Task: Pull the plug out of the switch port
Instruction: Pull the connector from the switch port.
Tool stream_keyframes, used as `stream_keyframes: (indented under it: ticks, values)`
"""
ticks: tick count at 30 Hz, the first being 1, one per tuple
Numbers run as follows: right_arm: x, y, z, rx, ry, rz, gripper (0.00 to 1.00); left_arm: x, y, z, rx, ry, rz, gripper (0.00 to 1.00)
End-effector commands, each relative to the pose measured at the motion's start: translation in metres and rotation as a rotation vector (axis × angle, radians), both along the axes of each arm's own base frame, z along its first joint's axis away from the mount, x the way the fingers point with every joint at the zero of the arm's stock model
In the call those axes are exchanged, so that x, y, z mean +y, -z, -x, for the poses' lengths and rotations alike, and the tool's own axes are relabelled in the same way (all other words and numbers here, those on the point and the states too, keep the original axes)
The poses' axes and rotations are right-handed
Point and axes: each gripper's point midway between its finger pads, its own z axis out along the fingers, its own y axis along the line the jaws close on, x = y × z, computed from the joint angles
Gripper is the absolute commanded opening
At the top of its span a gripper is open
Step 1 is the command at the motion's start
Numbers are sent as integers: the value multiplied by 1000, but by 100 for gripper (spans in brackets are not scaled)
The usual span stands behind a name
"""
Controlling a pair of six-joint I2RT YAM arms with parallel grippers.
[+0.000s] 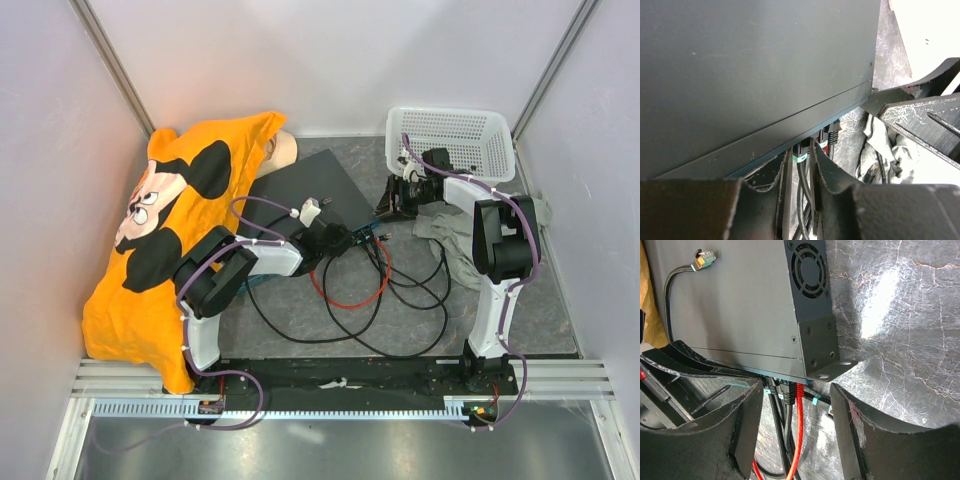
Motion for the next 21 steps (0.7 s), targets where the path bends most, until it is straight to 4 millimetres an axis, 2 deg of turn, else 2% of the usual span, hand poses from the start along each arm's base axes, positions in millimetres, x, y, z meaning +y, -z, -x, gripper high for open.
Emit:
stream_keyframes:
  ticks: [1,6,7,10,17,21]
  values:
    - [2,3,-1,2,-5,-19,64,26,46,-7,-18,6,-147,2]
    - [2,7,3,17,-5,-20,65,21,31,-3,-131,110,-149,2]
    - [3,7,2,14,-7,-20,65,19,34,6,-124,154,-138,2]
    - [2,5,-1,8,-5,-22,65,9,24,12,-177,242,-99,2]
    - [-2,7,1,27,5,-37,65,-6,2,11,-248,352,6,2]
    - [0,6,1,49,9,-65,66,-1,11,2,-212,300,-14,2]
